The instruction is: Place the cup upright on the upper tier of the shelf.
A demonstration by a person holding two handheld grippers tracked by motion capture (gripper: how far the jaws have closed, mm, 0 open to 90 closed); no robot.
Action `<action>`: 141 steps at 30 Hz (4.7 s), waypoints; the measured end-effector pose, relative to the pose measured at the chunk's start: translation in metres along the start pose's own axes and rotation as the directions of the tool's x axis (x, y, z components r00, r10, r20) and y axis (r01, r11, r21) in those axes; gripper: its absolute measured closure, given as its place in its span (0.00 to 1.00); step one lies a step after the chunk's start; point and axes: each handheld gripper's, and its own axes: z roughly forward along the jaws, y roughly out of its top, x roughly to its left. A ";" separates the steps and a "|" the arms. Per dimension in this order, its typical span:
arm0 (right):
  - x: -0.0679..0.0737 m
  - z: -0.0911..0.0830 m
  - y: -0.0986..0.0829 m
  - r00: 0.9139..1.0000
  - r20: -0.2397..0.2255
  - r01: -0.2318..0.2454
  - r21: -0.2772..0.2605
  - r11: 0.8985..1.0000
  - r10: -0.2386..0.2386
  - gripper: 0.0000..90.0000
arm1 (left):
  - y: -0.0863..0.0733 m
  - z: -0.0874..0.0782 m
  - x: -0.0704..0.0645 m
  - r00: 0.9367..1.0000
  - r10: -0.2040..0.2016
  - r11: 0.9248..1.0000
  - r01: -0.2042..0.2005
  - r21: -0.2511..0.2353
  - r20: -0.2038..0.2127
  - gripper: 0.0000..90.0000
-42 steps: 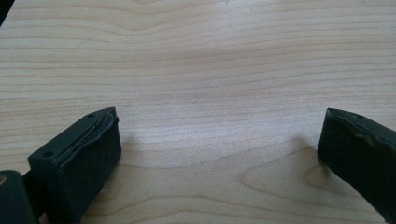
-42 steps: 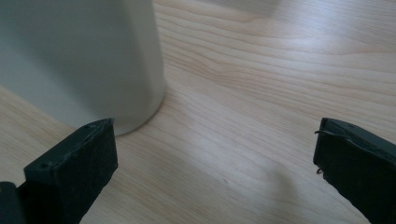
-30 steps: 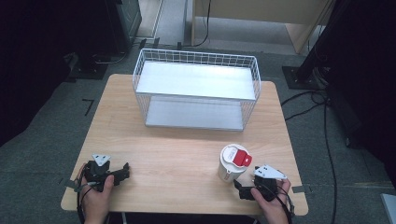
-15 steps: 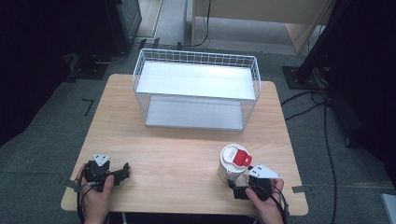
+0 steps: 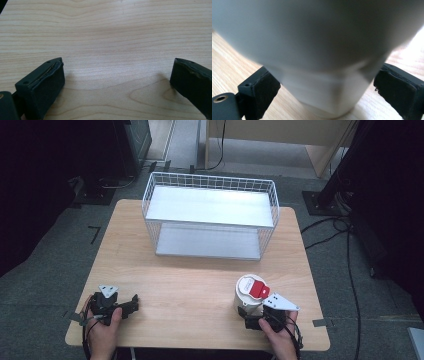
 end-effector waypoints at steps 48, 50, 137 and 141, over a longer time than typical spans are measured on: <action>0.017 0.016 0.021 0.999 0.035 0.005 -0.192 0.981 0.001 0.09 | 0.000 0.000 -0.001 1.000 0.010 1.000 -0.010 -0.002 0.008 0.00; 0.017 0.016 0.023 1.000 0.026 -0.005 -0.197 0.980 0.010 0.09 | 0.000 0.000 -0.001 1.000 0.010 1.000 -0.010 -0.002 0.008 0.00; 0.047 0.035 0.193 0.997 -0.002 0.064 -0.473 0.878 -0.074 0.10 | -0.001 -0.001 -0.002 1.000 0.024 1.000 -0.024 -0.001 0.018 0.00; 0.047 0.036 0.199 0.997 0.001 0.070 -0.480 0.875 -0.079 0.10 | -0.001 -0.001 -0.002 1.000 0.023 1.000 -0.023 -0.001 0.018 0.00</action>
